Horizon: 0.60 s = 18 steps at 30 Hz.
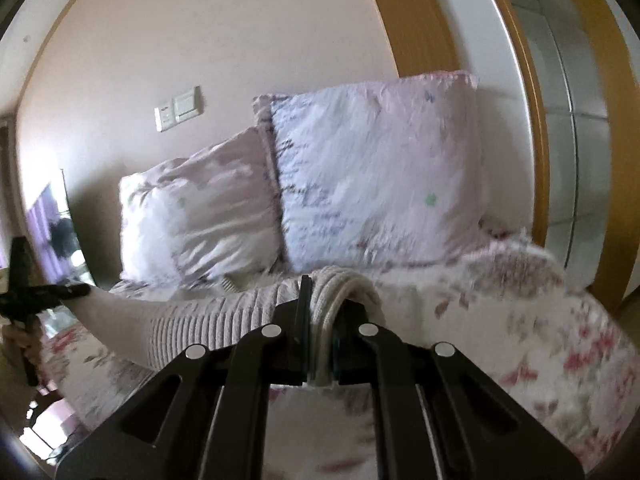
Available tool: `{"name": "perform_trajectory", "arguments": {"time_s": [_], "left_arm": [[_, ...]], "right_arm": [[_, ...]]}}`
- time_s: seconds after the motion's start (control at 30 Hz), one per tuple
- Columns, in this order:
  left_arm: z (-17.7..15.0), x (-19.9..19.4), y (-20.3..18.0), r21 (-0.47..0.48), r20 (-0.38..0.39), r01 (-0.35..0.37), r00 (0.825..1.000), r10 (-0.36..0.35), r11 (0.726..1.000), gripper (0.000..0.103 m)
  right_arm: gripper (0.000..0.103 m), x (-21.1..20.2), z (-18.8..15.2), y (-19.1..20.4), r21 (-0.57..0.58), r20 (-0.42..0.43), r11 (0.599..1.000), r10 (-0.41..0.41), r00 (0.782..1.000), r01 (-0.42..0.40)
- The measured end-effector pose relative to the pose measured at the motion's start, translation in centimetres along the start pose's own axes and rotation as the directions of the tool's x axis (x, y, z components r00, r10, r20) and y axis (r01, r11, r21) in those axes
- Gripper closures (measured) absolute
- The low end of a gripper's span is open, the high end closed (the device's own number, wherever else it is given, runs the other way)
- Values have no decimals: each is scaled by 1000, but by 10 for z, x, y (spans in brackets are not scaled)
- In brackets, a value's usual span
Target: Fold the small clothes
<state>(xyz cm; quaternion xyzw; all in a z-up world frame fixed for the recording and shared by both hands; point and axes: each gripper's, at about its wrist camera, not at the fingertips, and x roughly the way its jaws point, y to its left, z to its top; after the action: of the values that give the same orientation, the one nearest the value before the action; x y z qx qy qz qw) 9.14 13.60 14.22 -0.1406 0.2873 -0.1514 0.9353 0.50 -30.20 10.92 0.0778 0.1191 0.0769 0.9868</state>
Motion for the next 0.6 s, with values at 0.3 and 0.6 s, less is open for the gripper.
{"name": "perform_trajectory", "arguments": {"time_s": [0.3,0.6], "left_arm": [[56,92,6,-9,-7,-47,999,47,999,97],[31,203,62,-234,-229,-70,973,15,970,97]], "right_arm": [[95,91,19,-10,31,-27,995,-92,995,93],[95,206,-36,-67,260,-363,948,-81,928,184]]}}
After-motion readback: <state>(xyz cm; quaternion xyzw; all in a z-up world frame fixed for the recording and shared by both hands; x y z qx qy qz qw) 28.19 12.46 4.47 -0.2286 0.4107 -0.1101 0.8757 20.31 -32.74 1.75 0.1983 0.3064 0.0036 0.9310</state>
